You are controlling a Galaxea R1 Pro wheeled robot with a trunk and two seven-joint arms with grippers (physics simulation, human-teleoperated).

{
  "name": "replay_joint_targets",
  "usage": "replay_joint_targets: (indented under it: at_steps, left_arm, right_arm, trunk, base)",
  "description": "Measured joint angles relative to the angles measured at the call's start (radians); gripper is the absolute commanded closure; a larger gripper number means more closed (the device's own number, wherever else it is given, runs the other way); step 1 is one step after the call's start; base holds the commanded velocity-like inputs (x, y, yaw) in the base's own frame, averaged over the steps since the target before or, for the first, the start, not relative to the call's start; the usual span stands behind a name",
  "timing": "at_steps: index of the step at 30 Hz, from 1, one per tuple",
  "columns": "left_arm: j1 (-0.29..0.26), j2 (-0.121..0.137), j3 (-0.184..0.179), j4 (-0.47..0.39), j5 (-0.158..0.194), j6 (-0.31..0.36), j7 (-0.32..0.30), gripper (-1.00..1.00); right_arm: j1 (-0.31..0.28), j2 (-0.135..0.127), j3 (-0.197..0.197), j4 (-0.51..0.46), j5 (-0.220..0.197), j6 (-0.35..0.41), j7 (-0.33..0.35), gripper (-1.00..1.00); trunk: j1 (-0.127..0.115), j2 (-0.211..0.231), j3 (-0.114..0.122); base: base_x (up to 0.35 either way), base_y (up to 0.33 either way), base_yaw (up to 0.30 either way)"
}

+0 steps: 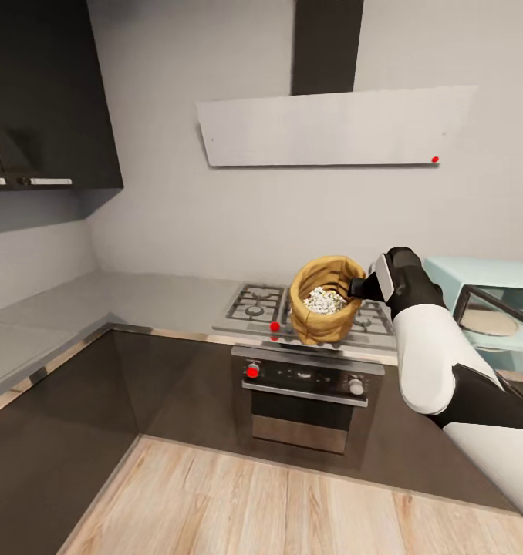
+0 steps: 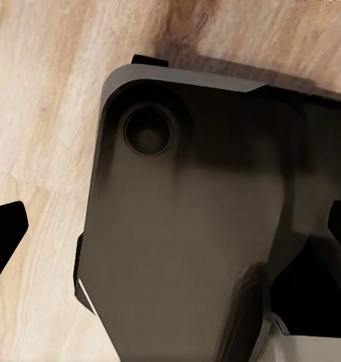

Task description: In the kitchen, take the popcorn bag from the countertop, put it into the microwave, and heat it until the popcorn is cooked so the cooked popcorn ends up inside the bag.

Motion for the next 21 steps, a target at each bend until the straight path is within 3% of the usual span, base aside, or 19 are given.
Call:
replay_joint_targets:
  at_steps: [6, 21]
  left_arm:
    - [0.0, 0.0, 0.0, 0.0, 0.0, 0.0, 0.0, -1.0]
    - [0.0, -0.001, 0.003, 0.0, 0.001, 0.0, 0.0, -1.0]
  right_arm:
    - [0.0, 0.0, 0.0, 0.0, 0.0, 0.0, 0.0, 1.0]
    - [0.001, 0.001, 0.003, 0.0, 0.005, 0.0, 0.0, 1.0]
  trunk:
    - [0.0, 0.0, 0.0]
    - [0.001, 0.0, 0.0]
  base:
    - [-0.053, 0.0, -0.001]
    - [-0.337, 0.0, 0.0]
